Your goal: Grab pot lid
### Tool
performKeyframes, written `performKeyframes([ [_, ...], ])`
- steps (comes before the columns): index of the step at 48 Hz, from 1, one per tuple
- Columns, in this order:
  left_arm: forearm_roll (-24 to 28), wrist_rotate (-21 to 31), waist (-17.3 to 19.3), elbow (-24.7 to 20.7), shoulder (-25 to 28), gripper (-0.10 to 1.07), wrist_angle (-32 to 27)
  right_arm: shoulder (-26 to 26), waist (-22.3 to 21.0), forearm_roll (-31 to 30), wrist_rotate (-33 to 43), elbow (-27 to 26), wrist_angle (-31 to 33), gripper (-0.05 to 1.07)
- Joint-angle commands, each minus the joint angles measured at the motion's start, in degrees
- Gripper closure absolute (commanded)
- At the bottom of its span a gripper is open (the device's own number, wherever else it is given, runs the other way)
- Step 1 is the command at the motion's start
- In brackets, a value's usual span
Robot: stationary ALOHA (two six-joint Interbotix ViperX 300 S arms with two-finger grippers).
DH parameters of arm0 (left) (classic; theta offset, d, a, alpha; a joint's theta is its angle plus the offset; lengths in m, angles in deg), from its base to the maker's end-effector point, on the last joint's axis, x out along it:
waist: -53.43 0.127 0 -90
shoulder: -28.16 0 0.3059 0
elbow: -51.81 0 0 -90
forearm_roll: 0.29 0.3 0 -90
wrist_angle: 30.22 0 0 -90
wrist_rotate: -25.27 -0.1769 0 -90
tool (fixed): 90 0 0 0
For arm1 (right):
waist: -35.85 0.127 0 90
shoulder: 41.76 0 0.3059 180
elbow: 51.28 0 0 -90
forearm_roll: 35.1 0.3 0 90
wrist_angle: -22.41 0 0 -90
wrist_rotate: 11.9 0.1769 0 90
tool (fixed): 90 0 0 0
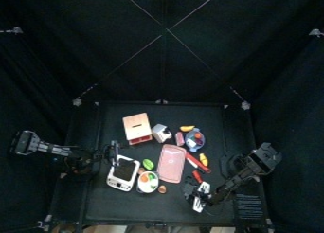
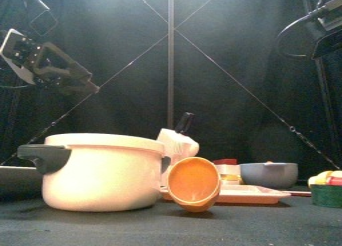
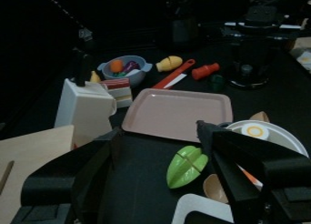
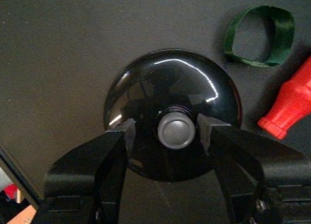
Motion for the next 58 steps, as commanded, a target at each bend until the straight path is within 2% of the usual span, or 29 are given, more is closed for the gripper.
performKeyframes([
  [1,0.09,0.09,-0.09,-0.79,0.09,-0.01,0.26,0.88,-0.18,0.09,-0.09,-0.26,-0.18,0.13],
  [13,0.09,0.09,-0.09,-0.79,0.09,-0.01,0.18,1.05,-0.18,0.18,-0.18,-0.18,0.35,0.16],
  [26,0.18,0.09,-0.09,-0.79,0.09,-0.01,0.18,1.23,-0.18,0.62,-0.09,-0.26,1.67,0.33],
  [32,0.18,0.09,-0.09,-0.79,0.09,-0.01,0.18,1.58,-0.18,0.53,-0.26,-0.79,3.25,0.38],
  [46,0.18,0.09,-0.09,-0.79,0.09,-0.01,0.18,3.34,-0.18,0.09,-0.44,-2.90,7.65,0.39],
  [58,0.18,0.09,-0.09,-0.79,0.09,-0.01,0.18,3.87,-0.44,-0.79,-0.44,-3.43,8.35,0.39],
])
